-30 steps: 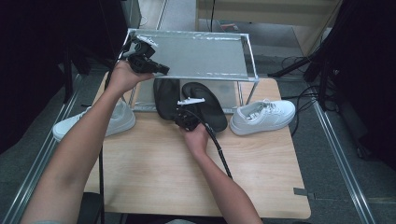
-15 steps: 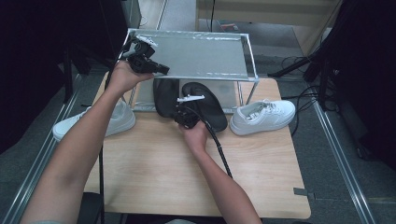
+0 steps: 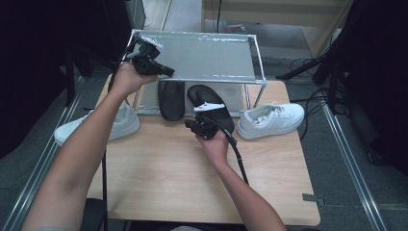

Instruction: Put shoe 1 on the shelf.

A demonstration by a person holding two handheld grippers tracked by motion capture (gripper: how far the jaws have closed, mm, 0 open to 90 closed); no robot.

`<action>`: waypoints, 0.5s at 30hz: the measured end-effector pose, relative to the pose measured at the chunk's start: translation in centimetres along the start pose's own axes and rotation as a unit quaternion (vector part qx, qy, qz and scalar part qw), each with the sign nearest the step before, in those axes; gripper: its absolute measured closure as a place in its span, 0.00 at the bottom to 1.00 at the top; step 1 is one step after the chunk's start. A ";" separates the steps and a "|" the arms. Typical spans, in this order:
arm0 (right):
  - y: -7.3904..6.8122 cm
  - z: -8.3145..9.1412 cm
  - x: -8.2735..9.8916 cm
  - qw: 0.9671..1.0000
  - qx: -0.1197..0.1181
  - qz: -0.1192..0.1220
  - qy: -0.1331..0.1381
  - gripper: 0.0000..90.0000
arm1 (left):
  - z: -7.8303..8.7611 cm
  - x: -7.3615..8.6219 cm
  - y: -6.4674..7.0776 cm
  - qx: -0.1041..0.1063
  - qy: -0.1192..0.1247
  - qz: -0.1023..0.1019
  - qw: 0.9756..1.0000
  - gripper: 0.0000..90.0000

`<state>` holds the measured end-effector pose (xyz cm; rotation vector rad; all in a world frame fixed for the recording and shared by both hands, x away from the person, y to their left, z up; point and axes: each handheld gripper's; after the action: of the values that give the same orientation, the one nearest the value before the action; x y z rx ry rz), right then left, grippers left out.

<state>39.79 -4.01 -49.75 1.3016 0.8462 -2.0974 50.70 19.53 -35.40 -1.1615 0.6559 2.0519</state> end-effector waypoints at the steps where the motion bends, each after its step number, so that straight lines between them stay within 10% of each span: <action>1: 0.1 0.4 0.0 1.000 0.000 -0.001 0.001 1.00 | 0.0 0.0 0.0 0.000 0.000 0.000 1.000 1.00; 15: 2.0 5.6 1.0 1.000 0.022 -0.002 0.010 1.00 | 0.0 -0.1 0.1 -0.001 -0.002 -0.001 1.000 1.00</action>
<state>37.58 -9.63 -49.20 1.3469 0.8163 -2.1212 50.68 19.46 -35.34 -1.1579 0.6503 2.0533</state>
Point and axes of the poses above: each handheld gripper's, and its own axes: z roughly backward along the jaws, x roughly out of its underside, y roughly to its right, and after that the axes turned 15 degrees about y, right-handed
